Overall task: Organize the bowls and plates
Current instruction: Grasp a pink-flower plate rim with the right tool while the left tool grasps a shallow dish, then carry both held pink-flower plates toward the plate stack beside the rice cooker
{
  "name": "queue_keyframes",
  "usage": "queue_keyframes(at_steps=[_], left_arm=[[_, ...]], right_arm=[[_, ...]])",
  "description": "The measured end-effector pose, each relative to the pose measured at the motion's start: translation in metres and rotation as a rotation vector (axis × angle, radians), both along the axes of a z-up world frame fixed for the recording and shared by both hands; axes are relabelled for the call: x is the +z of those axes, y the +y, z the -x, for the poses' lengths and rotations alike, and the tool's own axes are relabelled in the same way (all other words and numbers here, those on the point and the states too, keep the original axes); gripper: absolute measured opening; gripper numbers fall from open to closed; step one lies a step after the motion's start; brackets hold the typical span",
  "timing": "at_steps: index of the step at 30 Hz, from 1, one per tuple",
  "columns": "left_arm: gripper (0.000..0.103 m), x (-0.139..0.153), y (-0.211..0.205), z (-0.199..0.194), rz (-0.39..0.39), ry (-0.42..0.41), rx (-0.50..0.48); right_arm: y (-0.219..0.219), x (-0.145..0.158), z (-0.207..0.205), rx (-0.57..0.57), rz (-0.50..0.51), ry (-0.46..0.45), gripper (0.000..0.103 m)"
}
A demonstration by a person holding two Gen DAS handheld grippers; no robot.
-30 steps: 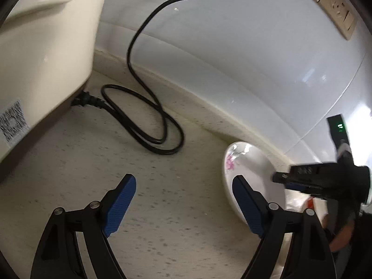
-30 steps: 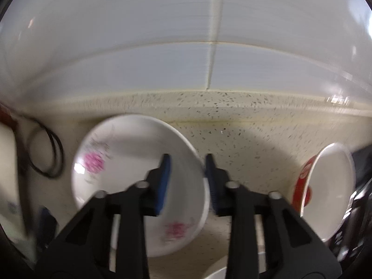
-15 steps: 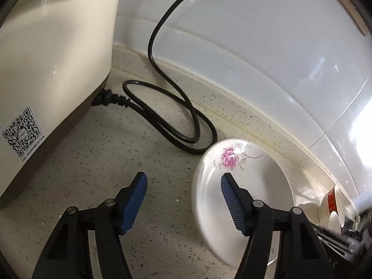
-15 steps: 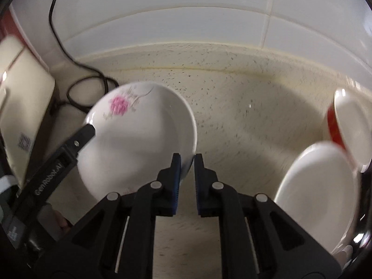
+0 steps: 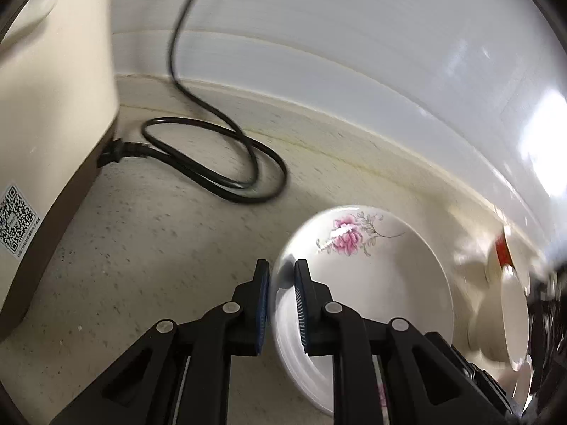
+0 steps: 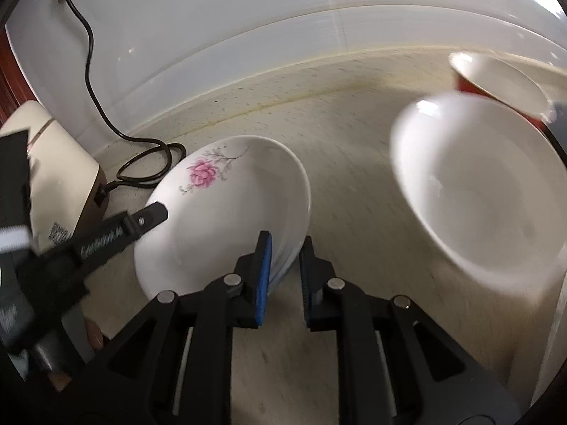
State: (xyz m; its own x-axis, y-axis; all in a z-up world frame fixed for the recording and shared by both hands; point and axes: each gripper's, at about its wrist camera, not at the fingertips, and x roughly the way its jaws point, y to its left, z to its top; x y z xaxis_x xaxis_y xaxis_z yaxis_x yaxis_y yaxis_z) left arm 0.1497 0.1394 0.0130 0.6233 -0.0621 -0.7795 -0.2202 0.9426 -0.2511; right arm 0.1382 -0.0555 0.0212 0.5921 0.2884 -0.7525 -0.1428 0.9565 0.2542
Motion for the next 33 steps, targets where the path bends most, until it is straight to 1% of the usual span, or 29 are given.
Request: queue_keyframes(at_steps=[2, 4, 6, 7, 8, 9, 11, 13, 15, 17, 18, 19, 21, 28, 31, 33], left_arm=[[0.015, 0.001, -0.011, 0.005, -0.009, 0.014, -0.059], [0.015, 0.000, -0.018, 0.006, 0.000, 0.021, -0.101], [0.017, -0.002, -0.021, 0.007, 0.020, 0.028, -0.124], [0.019, -0.003, -0.021, 0.006, 0.029, 0.023, -0.130], [0.024, -0.005, -0.020, 0.006, 0.036, 0.022, -0.134], [0.027, -0.008, -0.020, 0.005, 0.037, 0.027, -0.140], [0.028, -0.008, -0.022, 0.003, 0.007, 0.013, -0.148], [0.027, -0.007, -0.025, 0.004, -0.006, 0.003, -0.154], [0.026, -0.010, -0.028, 0.001, -0.001, -0.011, -0.150], [0.023, -0.010, -0.029, 0.002, -0.016, -0.013, -0.153], [0.022, -0.010, -0.030, 0.003, -0.022, -0.020, -0.147], [0.020, -0.008, -0.030, 0.005, -0.030, -0.031, -0.139], [0.019, -0.008, -0.040, 0.012, -0.047, -0.036, -0.130], [0.019, -0.001, -0.045, 0.026, -0.125, -0.037, -0.130], [0.019, -0.001, -0.046, 0.037, -0.155, -0.041, -0.134], [0.018, -0.001, -0.047, 0.042, -0.158, -0.043, -0.134]], right_arm=[[-0.008, 0.000, 0.008, -0.014, 0.005, -0.005, 0.019], [-0.023, -0.005, 0.012, -0.021, -0.018, 0.008, 0.020], [-0.038, -0.004, 0.021, -0.015, -0.044, 0.013, 0.023], [-0.040, -0.008, 0.019, -0.009, -0.064, 0.014, 0.024], [-0.045, -0.009, 0.021, -0.004, -0.089, 0.014, 0.026], [-0.045, -0.012, 0.019, 0.000, -0.107, 0.015, 0.026], [-0.043, -0.014, 0.015, -0.001, -0.121, 0.022, 0.028], [-0.042, -0.014, 0.015, 0.004, -0.131, 0.022, 0.028], [-0.044, -0.012, 0.016, 0.006, -0.141, 0.020, 0.026], [-0.045, -0.012, 0.015, 0.004, -0.157, 0.021, 0.024], [-0.039, -0.016, 0.008, 0.001, -0.166, 0.023, 0.024], [-0.044, -0.014, 0.014, -0.002, -0.174, 0.024, 0.024], [-0.045, -0.013, 0.015, -0.001, -0.177, 0.024, 0.024], [-0.044, -0.004, 0.021, 0.019, -0.165, -0.004, 0.023], [-0.042, 0.004, 0.027, 0.035, -0.141, -0.043, 0.023], [-0.042, 0.009, 0.033, 0.052, -0.123, -0.069, 0.023]])
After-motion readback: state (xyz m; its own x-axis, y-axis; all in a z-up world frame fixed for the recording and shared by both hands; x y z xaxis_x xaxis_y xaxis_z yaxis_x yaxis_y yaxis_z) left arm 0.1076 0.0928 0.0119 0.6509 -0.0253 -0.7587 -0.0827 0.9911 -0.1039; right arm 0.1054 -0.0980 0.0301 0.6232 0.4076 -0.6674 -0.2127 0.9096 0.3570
